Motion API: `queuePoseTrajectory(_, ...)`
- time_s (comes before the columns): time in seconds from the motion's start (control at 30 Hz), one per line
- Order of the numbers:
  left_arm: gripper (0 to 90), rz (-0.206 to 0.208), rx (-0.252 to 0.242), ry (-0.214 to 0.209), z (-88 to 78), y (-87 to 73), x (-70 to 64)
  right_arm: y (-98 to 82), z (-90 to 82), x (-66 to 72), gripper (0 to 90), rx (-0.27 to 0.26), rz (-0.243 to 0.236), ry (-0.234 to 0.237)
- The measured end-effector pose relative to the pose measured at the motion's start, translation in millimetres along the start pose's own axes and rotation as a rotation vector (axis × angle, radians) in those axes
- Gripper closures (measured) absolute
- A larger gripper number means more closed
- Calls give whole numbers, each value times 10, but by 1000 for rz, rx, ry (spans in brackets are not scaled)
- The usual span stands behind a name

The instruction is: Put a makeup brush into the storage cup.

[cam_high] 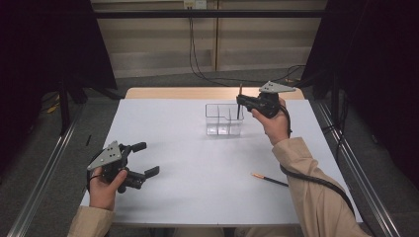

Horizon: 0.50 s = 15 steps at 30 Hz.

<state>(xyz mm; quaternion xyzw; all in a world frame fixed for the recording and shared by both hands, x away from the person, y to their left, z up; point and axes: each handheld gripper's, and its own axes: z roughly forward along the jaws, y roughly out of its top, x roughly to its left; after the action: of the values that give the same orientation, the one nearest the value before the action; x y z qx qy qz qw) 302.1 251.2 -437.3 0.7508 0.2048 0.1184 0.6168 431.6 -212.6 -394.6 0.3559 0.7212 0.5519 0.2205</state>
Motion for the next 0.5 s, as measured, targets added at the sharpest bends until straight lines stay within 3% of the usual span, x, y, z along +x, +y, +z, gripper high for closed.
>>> queuePoseTrajectory(0.5, 11, 0, -1, 2, -1, 1, -2, -59, 22, 5, 829, 3, 11, 6)
